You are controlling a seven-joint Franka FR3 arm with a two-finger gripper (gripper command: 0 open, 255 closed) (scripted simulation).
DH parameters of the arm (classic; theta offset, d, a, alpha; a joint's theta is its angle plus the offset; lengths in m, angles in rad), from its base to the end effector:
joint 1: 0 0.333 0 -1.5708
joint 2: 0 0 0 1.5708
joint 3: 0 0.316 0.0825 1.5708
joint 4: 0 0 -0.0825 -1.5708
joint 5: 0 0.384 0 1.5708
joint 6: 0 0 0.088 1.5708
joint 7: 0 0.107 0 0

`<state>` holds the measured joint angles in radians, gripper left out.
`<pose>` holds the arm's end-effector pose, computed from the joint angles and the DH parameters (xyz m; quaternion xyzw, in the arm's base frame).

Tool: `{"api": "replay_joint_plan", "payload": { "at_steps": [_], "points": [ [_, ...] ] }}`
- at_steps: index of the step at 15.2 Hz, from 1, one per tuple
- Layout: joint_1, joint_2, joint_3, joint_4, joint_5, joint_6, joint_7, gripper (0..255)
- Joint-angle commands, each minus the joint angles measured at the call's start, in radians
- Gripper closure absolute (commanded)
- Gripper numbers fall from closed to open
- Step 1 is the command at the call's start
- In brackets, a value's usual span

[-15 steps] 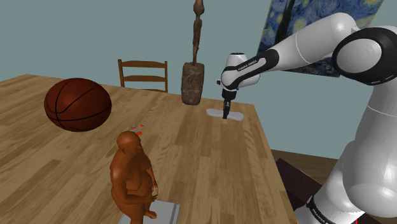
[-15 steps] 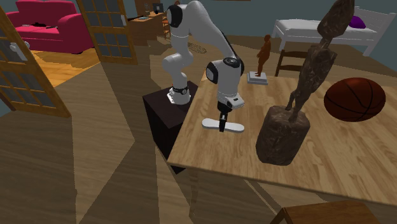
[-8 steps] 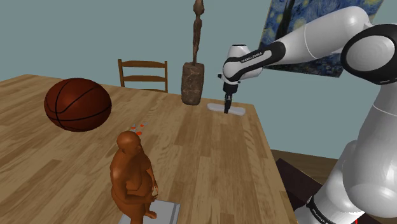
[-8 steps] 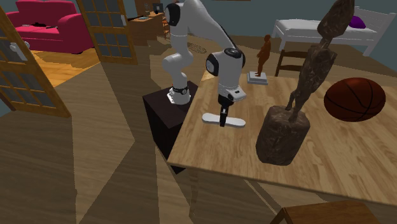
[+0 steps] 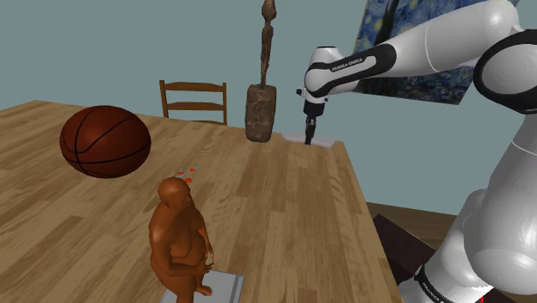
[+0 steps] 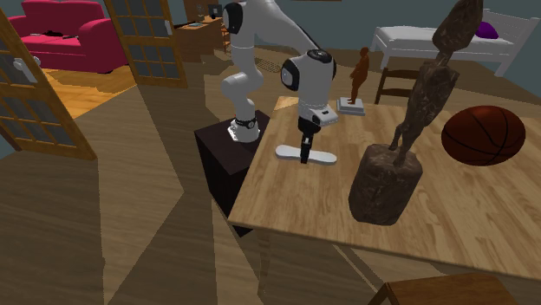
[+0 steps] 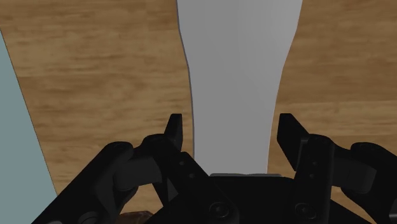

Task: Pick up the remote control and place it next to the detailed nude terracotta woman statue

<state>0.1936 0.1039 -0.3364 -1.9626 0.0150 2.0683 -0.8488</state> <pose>0.5743 -0.0776 0.4251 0.9392 0.3432 -0.0016 0.0111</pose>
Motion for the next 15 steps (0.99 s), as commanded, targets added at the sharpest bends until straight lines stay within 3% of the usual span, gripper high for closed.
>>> {"api": "replay_joint_plan", "payload": {
  "at_steps": [1,15],
  "points": [
    [0.001,-0.011,0.0,0.016,-0.004,-0.026,0.002,255],
    [0.003,-0.05,-0.001,0.16,-0.018,-0.207,0.01,255]
  ]
}}
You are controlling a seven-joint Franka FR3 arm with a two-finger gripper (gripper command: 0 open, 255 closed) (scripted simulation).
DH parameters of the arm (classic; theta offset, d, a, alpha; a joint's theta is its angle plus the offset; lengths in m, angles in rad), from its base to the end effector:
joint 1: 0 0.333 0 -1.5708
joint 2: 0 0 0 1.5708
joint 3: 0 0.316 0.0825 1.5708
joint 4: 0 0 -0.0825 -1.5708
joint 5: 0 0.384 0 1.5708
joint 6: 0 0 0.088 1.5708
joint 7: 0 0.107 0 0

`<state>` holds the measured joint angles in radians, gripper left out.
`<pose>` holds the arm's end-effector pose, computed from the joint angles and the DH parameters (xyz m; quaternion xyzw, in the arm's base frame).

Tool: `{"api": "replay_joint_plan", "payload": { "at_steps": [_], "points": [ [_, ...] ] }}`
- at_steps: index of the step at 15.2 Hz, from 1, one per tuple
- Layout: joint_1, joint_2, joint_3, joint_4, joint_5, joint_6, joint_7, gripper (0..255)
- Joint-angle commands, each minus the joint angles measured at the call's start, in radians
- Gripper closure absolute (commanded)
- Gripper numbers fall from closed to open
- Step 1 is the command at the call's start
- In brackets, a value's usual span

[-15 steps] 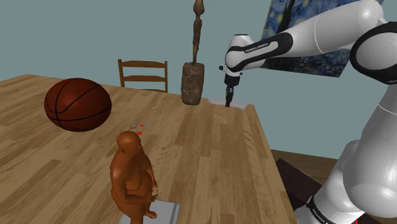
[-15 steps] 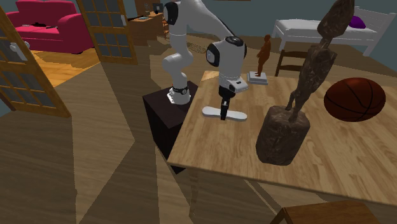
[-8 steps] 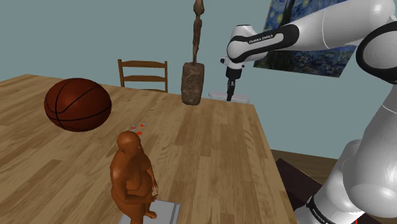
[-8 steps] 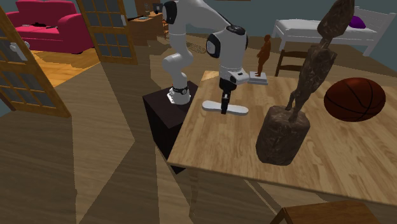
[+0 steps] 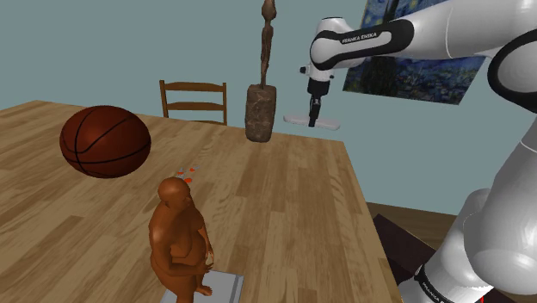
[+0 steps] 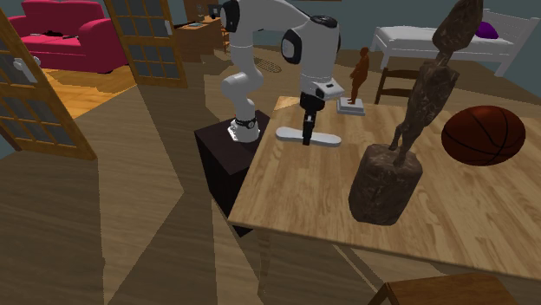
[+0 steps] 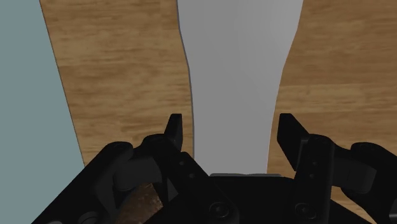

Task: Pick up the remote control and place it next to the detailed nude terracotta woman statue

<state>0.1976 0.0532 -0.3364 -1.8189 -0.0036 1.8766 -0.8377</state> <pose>0.5732 -0.0771 0.5041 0.9392 0.3431 -0.0016 0.0110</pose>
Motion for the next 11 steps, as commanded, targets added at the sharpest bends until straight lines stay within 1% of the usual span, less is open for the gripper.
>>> {"api": "replay_joint_plan", "payload": {
  "at_steps": [1,11],
  "points": [
    [-0.001,0.0,-0.001,0.028,0.0,-0.028,-0.001,255],
    [-0.002,0.001,-0.001,0.164,0.001,-0.163,-0.004,255]
  ]
}}
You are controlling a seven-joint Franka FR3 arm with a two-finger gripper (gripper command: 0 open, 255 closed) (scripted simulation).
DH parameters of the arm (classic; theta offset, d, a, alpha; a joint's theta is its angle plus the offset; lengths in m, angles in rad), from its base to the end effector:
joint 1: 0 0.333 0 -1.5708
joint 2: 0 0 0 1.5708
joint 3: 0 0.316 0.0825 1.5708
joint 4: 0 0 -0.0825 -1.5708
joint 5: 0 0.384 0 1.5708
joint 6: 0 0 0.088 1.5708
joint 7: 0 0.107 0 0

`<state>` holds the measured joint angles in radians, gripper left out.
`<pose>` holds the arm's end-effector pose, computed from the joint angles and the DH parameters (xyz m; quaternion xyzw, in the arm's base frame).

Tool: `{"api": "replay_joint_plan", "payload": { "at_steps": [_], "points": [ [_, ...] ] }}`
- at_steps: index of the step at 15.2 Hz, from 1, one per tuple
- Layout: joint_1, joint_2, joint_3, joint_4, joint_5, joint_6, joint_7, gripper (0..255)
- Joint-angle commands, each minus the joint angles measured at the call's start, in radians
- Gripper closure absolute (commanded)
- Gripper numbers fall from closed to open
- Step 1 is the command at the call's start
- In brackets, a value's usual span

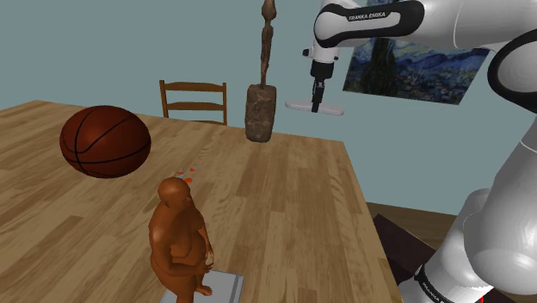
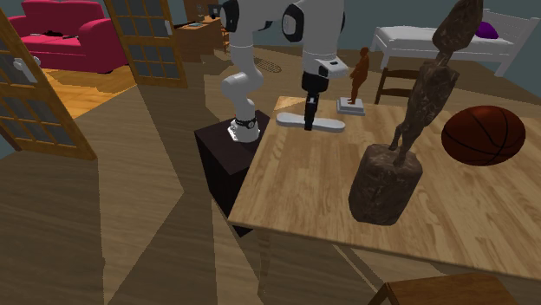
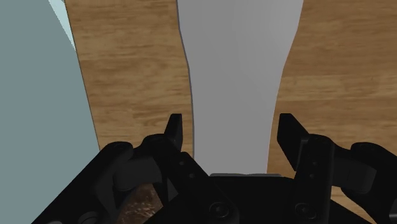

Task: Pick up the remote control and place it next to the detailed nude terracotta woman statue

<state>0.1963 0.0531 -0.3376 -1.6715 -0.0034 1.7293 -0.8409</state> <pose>0.5739 -0.0776 0.5620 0.9392 0.3432 -0.0015 0.0110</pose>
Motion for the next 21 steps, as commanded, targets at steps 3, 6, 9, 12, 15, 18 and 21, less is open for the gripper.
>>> {"api": "replay_joint_plan", "payload": {
  "at_steps": [3,6,9,12,15,18,21],
  "points": [
    [-0.001,0.007,-0.001,0.064,0.002,-0.058,-0.002,255],
    [-0.003,0.015,-0.002,0.114,0.005,-0.1,-0.005,255],
    [-0.005,0.026,-0.003,0.168,0.009,-0.144,-0.008,255],
    [-0.008,0.039,-0.005,0.226,0.013,-0.189,-0.012,255],
    [-0.011,0.056,-0.007,0.289,0.019,-0.236,-0.016,255],
    [-0.017,0.077,-0.009,0.357,0.027,-0.285,-0.021,255],
    [-0.024,0.102,-0.012,0.433,0.036,-0.336,-0.027,255]
  ]
}}
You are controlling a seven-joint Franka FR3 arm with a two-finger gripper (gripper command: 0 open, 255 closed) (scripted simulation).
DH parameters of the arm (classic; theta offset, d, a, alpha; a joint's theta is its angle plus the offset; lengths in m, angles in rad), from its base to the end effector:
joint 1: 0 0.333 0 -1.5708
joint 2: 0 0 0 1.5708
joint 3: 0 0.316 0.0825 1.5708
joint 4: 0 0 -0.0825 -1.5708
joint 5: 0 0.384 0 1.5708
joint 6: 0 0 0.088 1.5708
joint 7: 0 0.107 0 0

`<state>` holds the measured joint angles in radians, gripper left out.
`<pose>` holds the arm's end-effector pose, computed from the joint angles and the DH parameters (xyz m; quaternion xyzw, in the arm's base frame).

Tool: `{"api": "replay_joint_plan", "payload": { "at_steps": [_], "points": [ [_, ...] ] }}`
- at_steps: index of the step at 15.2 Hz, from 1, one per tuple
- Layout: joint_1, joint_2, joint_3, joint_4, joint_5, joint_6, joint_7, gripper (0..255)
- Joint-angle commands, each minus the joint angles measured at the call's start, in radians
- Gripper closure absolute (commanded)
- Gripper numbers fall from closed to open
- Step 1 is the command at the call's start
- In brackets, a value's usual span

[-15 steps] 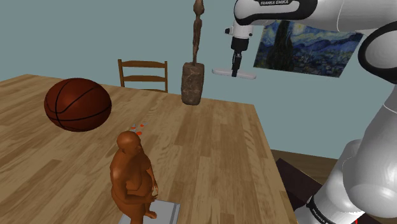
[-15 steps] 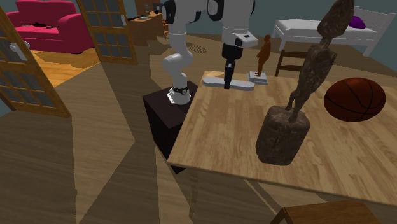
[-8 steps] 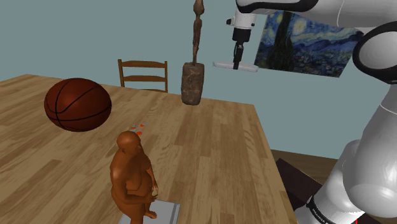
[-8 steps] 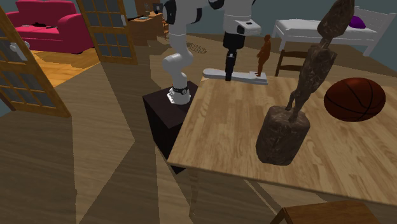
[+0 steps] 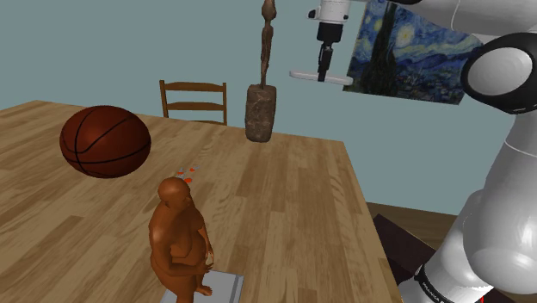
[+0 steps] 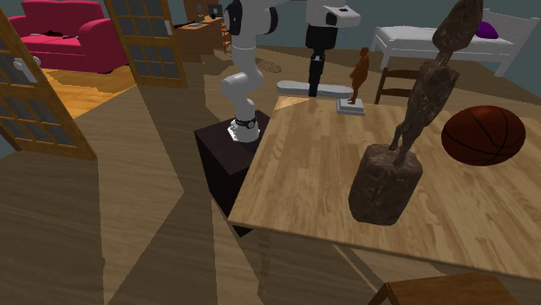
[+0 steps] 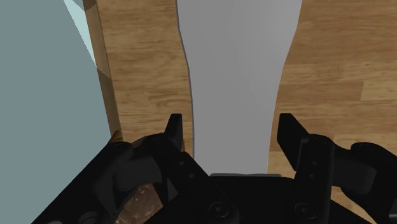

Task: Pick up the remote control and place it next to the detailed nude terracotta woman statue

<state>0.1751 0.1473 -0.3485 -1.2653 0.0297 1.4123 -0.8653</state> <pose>0.5743 -0.0776 0.6729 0.9392 0.3431 -0.0015 0.0111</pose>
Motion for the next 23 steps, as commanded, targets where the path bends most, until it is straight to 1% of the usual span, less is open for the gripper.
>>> {"api": "replay_joint_plan", "payload": {
  "at_steps": [1,5,8,10,12,13,14,15,17,20,23],
  "points": [
    [-0.005,0.018,-0.002,0.054,0.007,-0.037,-0.004,255],
    [-0.021,0.065,-0.007,0.176,0.025,-0.115,-0.014,255],
    [-0.039,0.112,-0.011,0.289,0.044,-0.183,-0.022,255],
    [-0.057,0.153,-0.013,0.381,0.062,-0.235,-0.027,255],
    [-0.083,0.209,-0.014,0.501,0.086,-0.301,-0.033,255],
    [-0.085,0.21,-0.013,0.504,0.087,-0.302,-0.033,255],
    [-0.041,0.14,-0.01,0.396,0.057,-0.263,-0.011,255],
    [-0.005,0.082,-0.007,0.312,0.034,-0.235,0.013,255],
    [0.05,-0.014,0.012,0.183,-0.006,-0.197,0.064,255],
    [0.108,-0.131,0.05,0.038,-0.048,-0.164,0.144,255],
    [0.15,-0.226,0.095,-0.073,-0.074,-0.147,0.224,255]
  ]
}}
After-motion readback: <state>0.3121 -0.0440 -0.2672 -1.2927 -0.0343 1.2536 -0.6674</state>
